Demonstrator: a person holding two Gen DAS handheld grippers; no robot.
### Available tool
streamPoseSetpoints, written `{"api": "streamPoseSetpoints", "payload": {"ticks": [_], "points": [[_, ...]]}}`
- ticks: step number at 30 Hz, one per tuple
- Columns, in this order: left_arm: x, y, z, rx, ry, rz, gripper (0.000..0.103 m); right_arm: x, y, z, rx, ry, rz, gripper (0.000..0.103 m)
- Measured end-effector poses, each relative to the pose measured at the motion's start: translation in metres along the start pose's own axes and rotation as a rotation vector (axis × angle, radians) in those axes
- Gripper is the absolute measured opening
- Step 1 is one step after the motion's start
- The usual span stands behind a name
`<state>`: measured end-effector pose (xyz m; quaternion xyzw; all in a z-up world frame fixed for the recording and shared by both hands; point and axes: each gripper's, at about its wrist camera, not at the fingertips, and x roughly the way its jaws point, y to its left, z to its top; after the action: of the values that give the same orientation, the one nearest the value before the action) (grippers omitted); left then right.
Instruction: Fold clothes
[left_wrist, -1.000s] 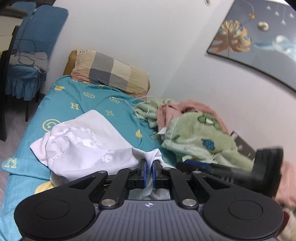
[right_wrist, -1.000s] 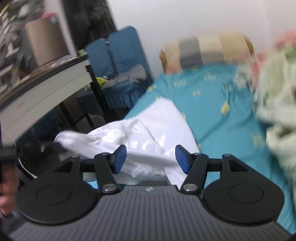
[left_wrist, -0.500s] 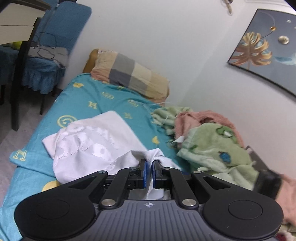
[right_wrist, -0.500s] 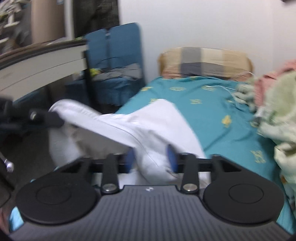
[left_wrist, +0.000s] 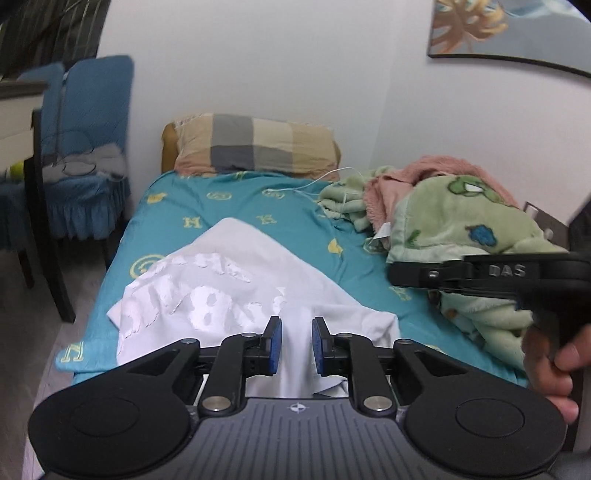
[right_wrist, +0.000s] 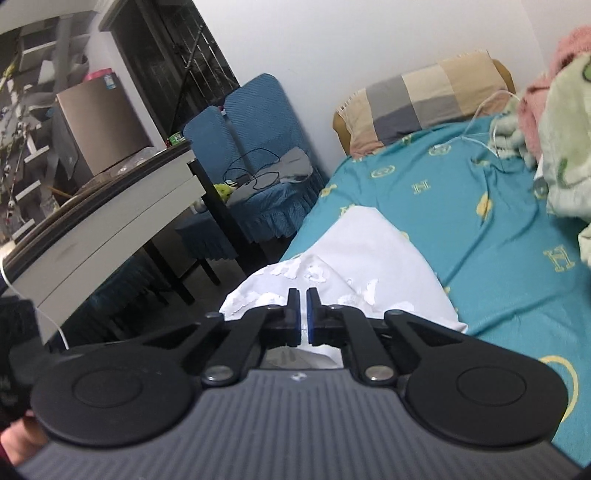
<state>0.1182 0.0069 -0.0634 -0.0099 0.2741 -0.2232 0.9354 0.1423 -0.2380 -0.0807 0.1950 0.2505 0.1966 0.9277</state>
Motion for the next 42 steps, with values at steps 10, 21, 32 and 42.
{"api": "streamPoseSetpoints", "payload": {"ticks": [10,21,32,42], "points": [[-0.007,0.002,-0.004,-0.008,0.023,0.061,0.008,0.028,0.005,-0.031,-0.147,0.236,-0.117,0.012],[-0.008,-0.026,-0.039,0.201,0.134,0.022,0.02,0.071,0.007,-0.068,-0.4,0.313,-0.269,0.04],[0.037,-0.093,-0.073,0.571,-0.038,0.241,0.057,0.041,-0.035,-0.021,0.034,0.172,-0.119,0.008],[0.037,-0.114,-0.066,0.568,-0.234,0.384,0.057,-0.002,-0.018,-0.004,0.039,0.099,0.009,0.008]]}}
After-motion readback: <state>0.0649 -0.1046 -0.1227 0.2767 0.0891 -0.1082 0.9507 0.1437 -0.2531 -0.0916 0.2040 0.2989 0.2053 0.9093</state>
